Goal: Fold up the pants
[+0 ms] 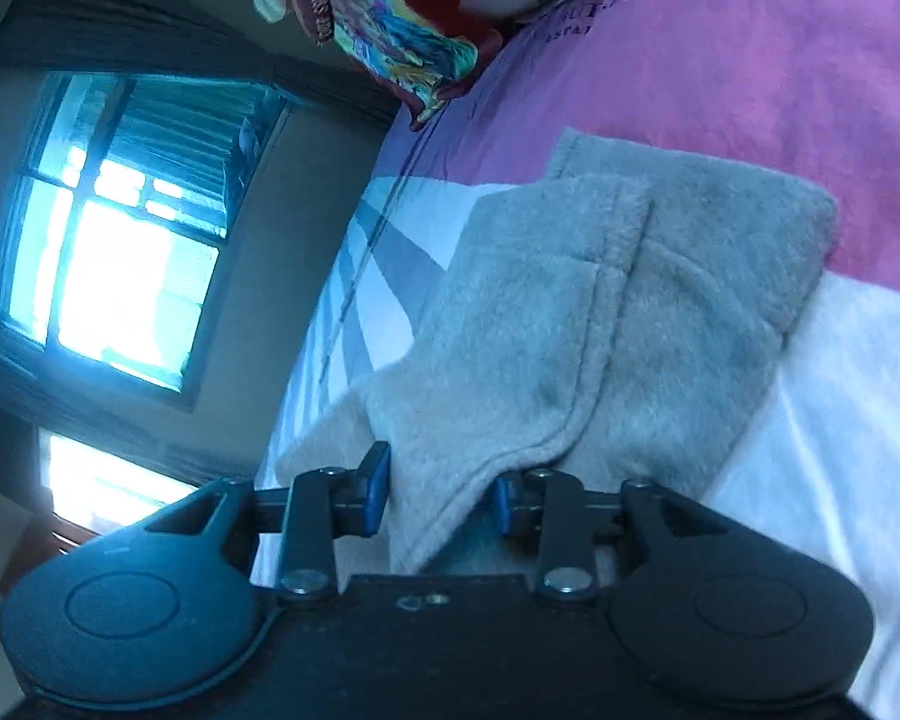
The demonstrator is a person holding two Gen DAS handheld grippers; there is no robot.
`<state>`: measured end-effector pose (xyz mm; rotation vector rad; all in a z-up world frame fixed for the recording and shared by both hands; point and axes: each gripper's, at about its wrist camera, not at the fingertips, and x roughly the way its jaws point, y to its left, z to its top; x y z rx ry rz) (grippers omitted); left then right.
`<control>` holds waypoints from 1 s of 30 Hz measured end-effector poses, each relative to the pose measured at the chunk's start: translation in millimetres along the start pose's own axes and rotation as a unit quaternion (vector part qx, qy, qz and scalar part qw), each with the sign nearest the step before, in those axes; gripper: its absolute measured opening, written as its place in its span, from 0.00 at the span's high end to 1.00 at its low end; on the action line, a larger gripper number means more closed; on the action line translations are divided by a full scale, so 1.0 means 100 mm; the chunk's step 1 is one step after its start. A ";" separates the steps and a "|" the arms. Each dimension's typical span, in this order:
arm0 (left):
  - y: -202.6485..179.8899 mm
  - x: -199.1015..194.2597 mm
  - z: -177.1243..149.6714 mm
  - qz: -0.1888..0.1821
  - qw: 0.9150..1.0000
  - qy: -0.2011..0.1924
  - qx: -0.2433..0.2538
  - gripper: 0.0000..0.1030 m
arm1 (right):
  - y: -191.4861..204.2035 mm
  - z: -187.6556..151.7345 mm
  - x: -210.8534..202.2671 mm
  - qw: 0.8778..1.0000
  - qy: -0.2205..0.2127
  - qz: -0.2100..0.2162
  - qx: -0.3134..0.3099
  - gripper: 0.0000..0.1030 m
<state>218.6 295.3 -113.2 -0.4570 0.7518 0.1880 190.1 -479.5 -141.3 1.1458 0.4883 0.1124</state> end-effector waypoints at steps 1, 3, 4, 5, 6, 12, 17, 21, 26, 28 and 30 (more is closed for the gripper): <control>0.00 0.00 0.00 0.000 1.000 0.000 0.000 0.23 | -0.06 0.03 0.01 1.000 -0.005 0.010 0.025 0.69; 0.01 0.00 0.00 0.000 1.000 -0.002 -0.001 0.23 | -0.14 0.10 0.00 0.997 -0.021 0.028 0.073 0.69; 0.00 0.00 0.00 0.000 1.000 -0.002 -0.001 0.23 | -0.16 0.14 0.00 0.995 -0.031 0.031 0.090 0.69; 0.00 0.00 -0.01 0.000 1.000 -0.002 -0.001 0.23 | -0.18 0.16 -0.01 0.994 -0.041 0.033 0.098 0.69; 0.00 0.00 -0.01 0.000 1.000 -0.002 -0.001 0.23 | -0.18 0.17 -0.04 0.994 -0.053 0.024 0.096 0.73; 0.00 0.00 -0.01 0.000 1.000 -0.002 0.002 0.23 | 0.50 0.28 -0.30 0.979 -0.128 -0.103 -0.118 0.96; -0.01 0.00 -0.03 -0.001 1.000 -0.006 0.001 0.23 | 0.50 0.21 -0.32 0.958 -0.102 -0.180 -0.197 0.96; 0.00 -0.01 -0.02 -0.003 1.000 -0.003 0.004 0.23 | 0.26 0.24 -0.17 0.961 -0.053 -0.211 -0.171 0.95; 0.03 -0.06 0.00 -0.010 1.000 -0.006 -0.004 0.23 | 0.25 0.21 -0.17 0.963 -0.048 -0.213 -0.157 0.93; 0.08 -0.19 0.02 -0.007 0.999 -0.028 -0.034 0.23 | 0.22 0.24 -0.19 0.966 -0.050 -0.206 -0.145 0.90; 0.19 -0.37 0.03 -0.023 0.995 -0.076 -0.064 0.23 | 0.22 0.23 -0.24 0.968 -0.052 -0.200 -0.142 0.80</control>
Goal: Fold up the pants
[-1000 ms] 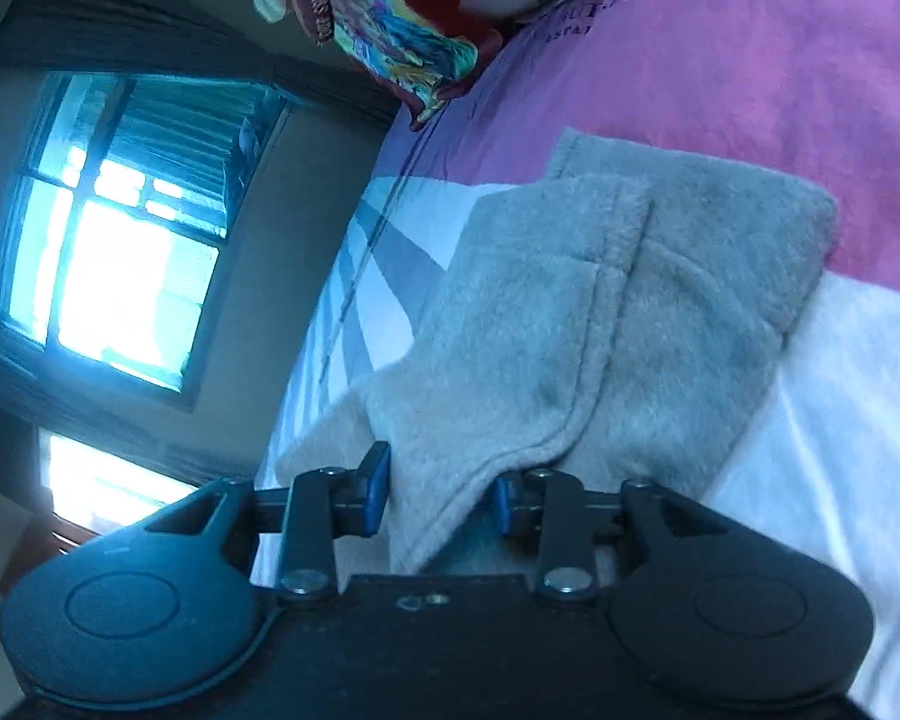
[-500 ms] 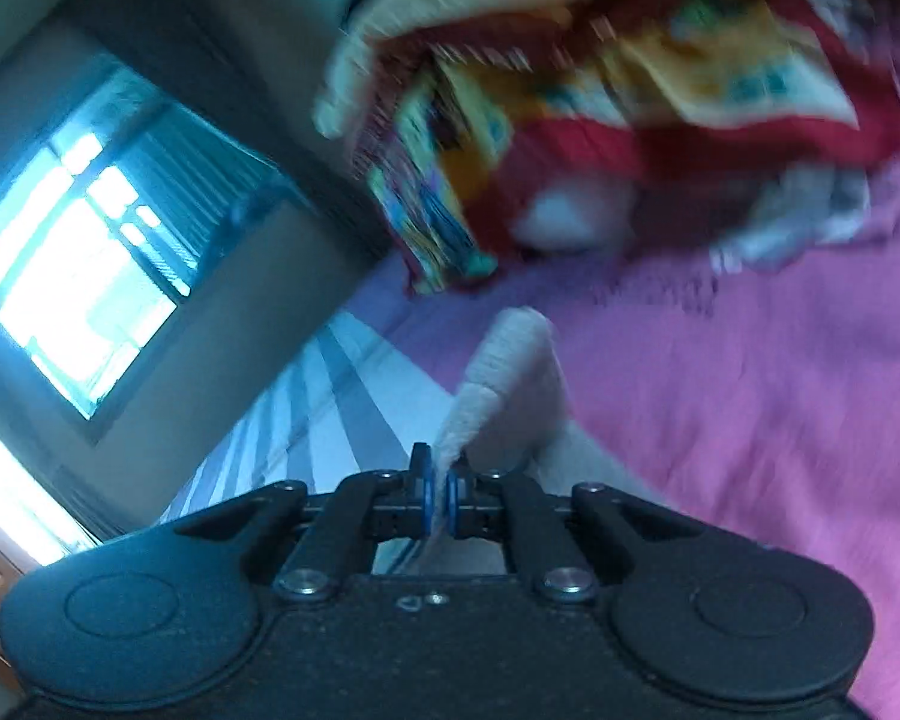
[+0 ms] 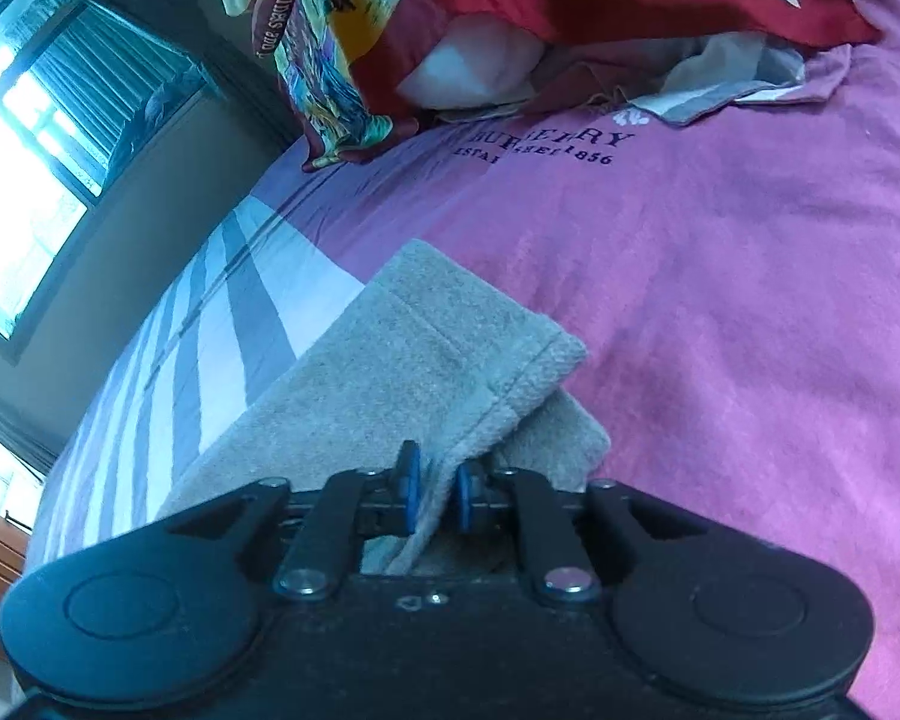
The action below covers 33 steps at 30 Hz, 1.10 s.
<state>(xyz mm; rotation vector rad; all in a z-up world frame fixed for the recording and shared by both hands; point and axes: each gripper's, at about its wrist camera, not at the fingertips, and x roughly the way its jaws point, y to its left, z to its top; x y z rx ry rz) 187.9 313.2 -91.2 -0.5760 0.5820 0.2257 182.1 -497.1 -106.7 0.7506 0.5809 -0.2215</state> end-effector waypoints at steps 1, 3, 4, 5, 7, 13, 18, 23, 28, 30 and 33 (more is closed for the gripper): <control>0.05 -0.05 0.03 -0.005 1.000 -0.013 -0.016 0.23 | 0.02 -0.02 -0.06 1.000 -0.003 0.003 -0.006 0.77; 0.17 -0.09 0.11 -0.026 0.998 -0.022 -0.055 0.30 | 0.05 -0.07 -0.11 1.000 -0.003 0.006 -0.026 0.71; 0.21 -0.08 0.15 -0.036 0.997 -0.020 -0.069 0.40 | 0.06 -0.10 -0.12 0.999 -0.002 0.006 -0.033 0.70; 0.25 -0.05 0.18 -0.036 0.996 -0.013 -0.078 0.44 | 0.08 -0.12 -0.12 0.999 -0.004 0.005 -0.041 0.67; 0.29 -0.02 0.22 -0.037 0.995 -0.007 -0.088 0.57 | 0.11 -0.15 -0.13 0.999 -0.008 0.003 -0.046 0.63; 0.36 0.08 0.20 -0.048 0.994 0.000 -0.101 0.65 | 0.20 -0.17 -0.10 0.998 -0.012 -0.001 -0.054 0.50; 0.26 0.24 0.38 -0.065 0.995 0.006 -0.074 0.83 | 0.23 -0.18 -0.07 0.998 -0.012 -0.007 -0.060 0.51; 0.14 0.24 0.56 -0.051 0.998 -0.013 -0.033 0.83 | 0.15 -0.18 -0.16 0.998 -0.052 -0.005 -0.040 0.96; 0.32 0.31 0.37 -0.035 0.998 0.026 -0.034 0.74 | 0.05 -0.17 -0.09 0.999 -0.033 -0.014 -0.006 0.81; 0.39 0.26 0.32 -0.048 0.997 0.018 -0.054 0.74 | 0.04 -0.15 -0.20 0.998 -0.057 -0.028 -0.006 0.74; 0.39 0.28 0.33 -0.051 0.997 0.016 -0.051 0.72 | 0.15 -0.15 -0.40 0.992 -0.108 -0.051 -0.050 0.70</control>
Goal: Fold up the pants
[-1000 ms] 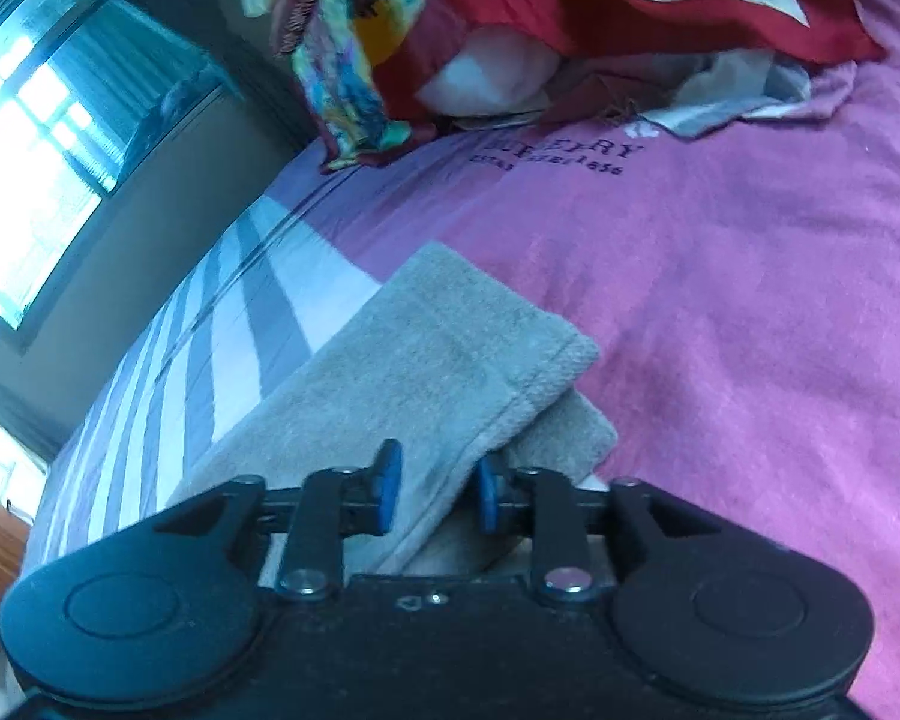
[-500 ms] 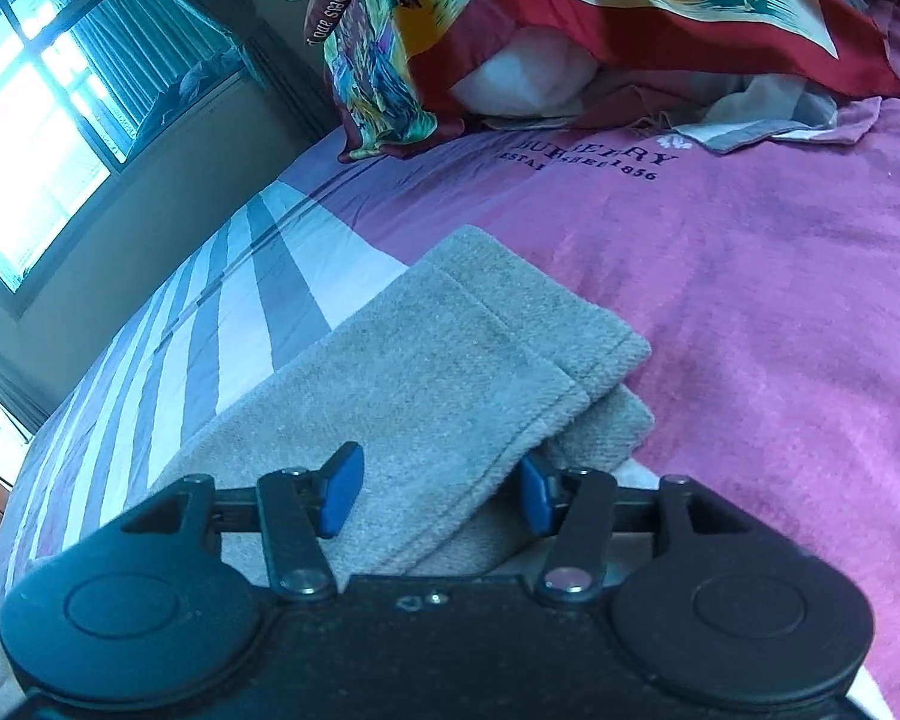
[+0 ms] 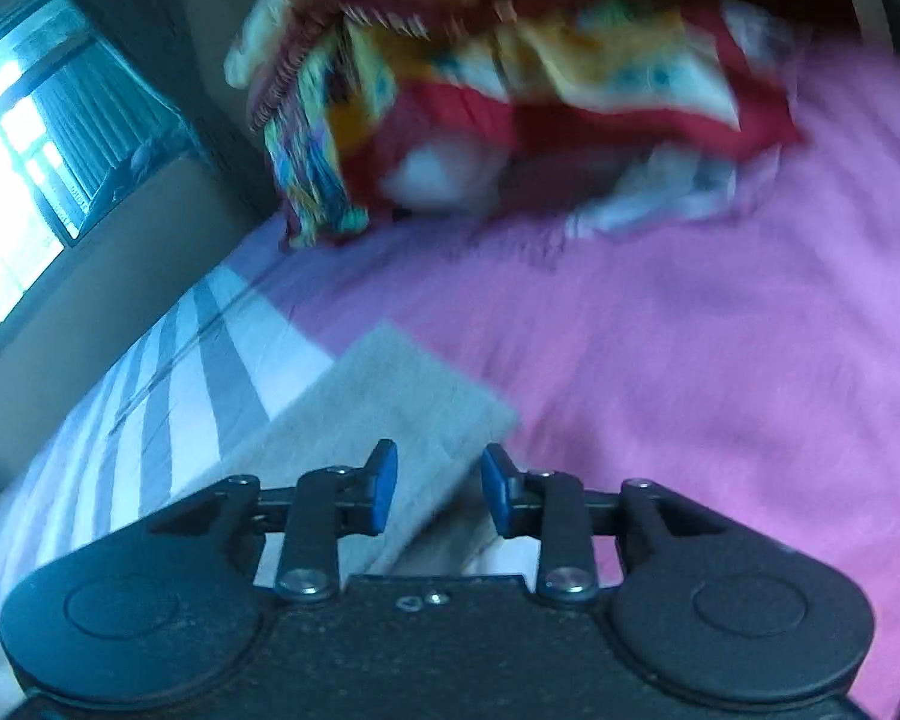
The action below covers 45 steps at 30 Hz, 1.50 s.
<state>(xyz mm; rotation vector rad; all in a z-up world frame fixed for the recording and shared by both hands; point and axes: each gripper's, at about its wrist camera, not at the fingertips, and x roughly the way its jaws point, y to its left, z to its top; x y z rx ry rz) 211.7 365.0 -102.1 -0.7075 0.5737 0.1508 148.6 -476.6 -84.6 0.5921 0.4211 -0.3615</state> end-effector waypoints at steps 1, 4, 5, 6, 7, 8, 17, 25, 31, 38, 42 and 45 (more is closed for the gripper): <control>-0.01 0.01 0.01 -0.003 1.000 0.000 -0.001 0.65 | 0.06 0.02 -0.02 1.000 0.002 0.024 -0.012 0.70; -0.03 0.04 0.03 -0.010 1.000 -0.004 -0.009 0.55 | 0.42 0.04 0.03 0.992 0.031 0.101 -0.070 0.70; -0.05 0.04 0.03 -0.002 1.000 -0.010 -0.008 0.55 | 0.62 0.03 0.09 0.985 0.051 0.138 -0.094 0.70; -0.07 0.03 0.02 0.008 1.000 -0.022 -0.010 0.55 | 0.87 -0.01 0.18 0.974 0.075 0.175 -0.121 0.70; -0.08 0.03 0.02 0.011 0.999 -0.029 -0.014 0.55 | 1.13 -0.06 0.27 0.963 0.096 0.205 -0.148 0.70; -0.09 0.04 0.01 0.018 0.999 -0.035 -0.019 0.55 | 1.47 -0.13 0.38 0.947 0.118 0.239 -0.179 0.70; 0.03 0.10 -0.21 0.032 0.997 -0.056 -0.040 0.75 | 3.94 -1.14 1.35 0.815 0.268 0.398 -0.325 0.68; 0.22 0.24 -0.24 -0.007 0.997 -0.055 -0.054 0.75 | 4.63 -1.70 1.77 0.763 0.308 0.425 -0.379 0.65; 0.22 0.28 -0.27 -0.012 0.997 -0.063 -0.051 0.75 | 4.71 -1.64 1.61 0.712 0.324 0.481 -0.395 0.74; 0.14 0.15 -0.11 -0.012 0.999 -0.046 -0.015 0.77 | 4.87 -1.83 1.77 0.715 0.370 0.424 -0.414 0.88; 0.02 0.10 -0.08 0.017 0.997 -0.058 0.044 0.78 | 4.91 -1.66 1.44 0.734 0.288 0.434 -0.437 0.98; 0.15 0.15 -0.15 0.014 0.998 -0.057 0.009 0.78 | 4.89 -1.82 1.55 0.758 0.270 0.368 -0.466 0.98</control>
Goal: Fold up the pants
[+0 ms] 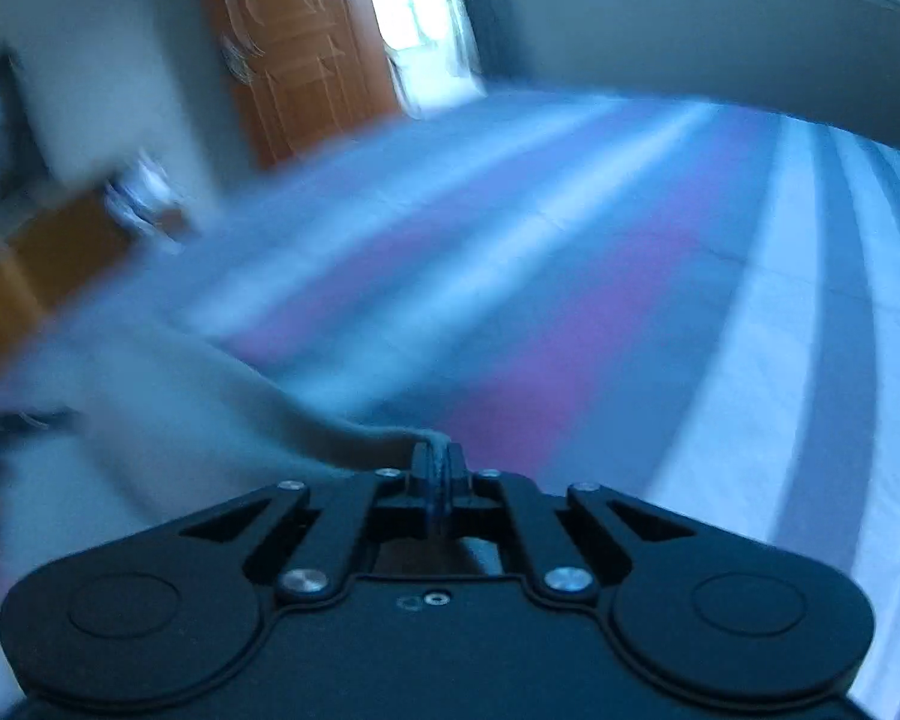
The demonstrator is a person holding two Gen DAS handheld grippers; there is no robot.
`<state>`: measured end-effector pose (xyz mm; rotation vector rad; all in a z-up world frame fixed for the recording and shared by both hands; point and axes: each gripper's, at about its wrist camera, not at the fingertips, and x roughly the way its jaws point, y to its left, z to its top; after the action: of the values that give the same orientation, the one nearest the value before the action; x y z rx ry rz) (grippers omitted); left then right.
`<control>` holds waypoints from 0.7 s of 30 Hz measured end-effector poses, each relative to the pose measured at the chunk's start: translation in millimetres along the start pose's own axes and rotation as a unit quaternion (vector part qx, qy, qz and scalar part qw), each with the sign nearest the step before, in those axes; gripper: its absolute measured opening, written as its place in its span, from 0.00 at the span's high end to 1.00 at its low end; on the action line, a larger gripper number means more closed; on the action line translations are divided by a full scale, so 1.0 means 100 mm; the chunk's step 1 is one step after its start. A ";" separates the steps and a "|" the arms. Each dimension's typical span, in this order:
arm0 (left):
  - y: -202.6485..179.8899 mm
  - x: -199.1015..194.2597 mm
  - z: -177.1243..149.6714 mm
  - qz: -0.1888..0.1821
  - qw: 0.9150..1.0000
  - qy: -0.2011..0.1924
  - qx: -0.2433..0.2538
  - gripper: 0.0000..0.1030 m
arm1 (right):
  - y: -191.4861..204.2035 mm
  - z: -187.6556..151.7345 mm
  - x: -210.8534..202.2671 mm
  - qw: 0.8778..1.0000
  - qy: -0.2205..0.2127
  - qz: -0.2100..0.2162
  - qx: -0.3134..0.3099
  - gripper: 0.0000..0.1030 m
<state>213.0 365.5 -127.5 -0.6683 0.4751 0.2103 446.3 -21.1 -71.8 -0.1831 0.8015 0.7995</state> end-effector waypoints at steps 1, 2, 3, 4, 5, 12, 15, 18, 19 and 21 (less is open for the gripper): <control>-0.01 -0.02 0.01 -0.002 1.000 0.003 -0.003 0.77 | 0.03 -0.06 0.11 1.000 0.024 -0.002 -0.001 0.98; -0.01 -0.06 0.02 -0.006 1.000 0.006 0.002 0.76 | 0.07 -0.10 0.08 1.000 0.011 -0.010 -0.002 0.97; -0.02 -0.12 0.03 -0.006 1.000 0.007 0.007 0.75 | 0.06 -0.11 0.00 1.000 -0.004 -0.012 0.014 0.92; -0.02 -0.21 0.03 -0.007 1.000 0.007 0.010 0.74 | 0.04 -0.12 -0.09 0.999 -0.021 -0.017 0.030 0.86; -0.02 -0.31 0.04 -0.004 1.000 0.003 0.013 0.72 | 0.07 -0.14 -0.26 0.998 -0.047 -0.037 0.033 0.81; -0.88 -0.42 0.03 0.002 0.985 0.003 0.175 0.66 | 0.36 -0.63 -0.92 0.991 -0.119 -0.032 0.046 0.48; -0.94 0.02 -0.11 0.042 0.975 0.087 0.201 0.64 | 0.28 -0.79 -0.86 0.990 -0.091 -0.029 0.102 0.44; -0.70 0.00 -0.15 0.018 0.987 0.085 0.136 0.64 | -0.19 -1.14 -1.15 0.979 -0.086 -0.067 0.172 0.50; -0.67 -0.03 -0.17 0.014 0.988 0.083 0.132 0.64 | -0.36 -1.29 -1.34 0.972 -0.097 -0.076 0.198 0.50; -0.65 -0.07 -0.23 0.012 0.987 0.079 0.138 0.64 | -0.76 -1.68 -1.81 0.958 -0.113 -0.108 0.239 0.54</control>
<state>220.3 300.4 -104.2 -0.4089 0.6513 0.1116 326.4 -249.6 -72.5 0.2472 0.7207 0.3935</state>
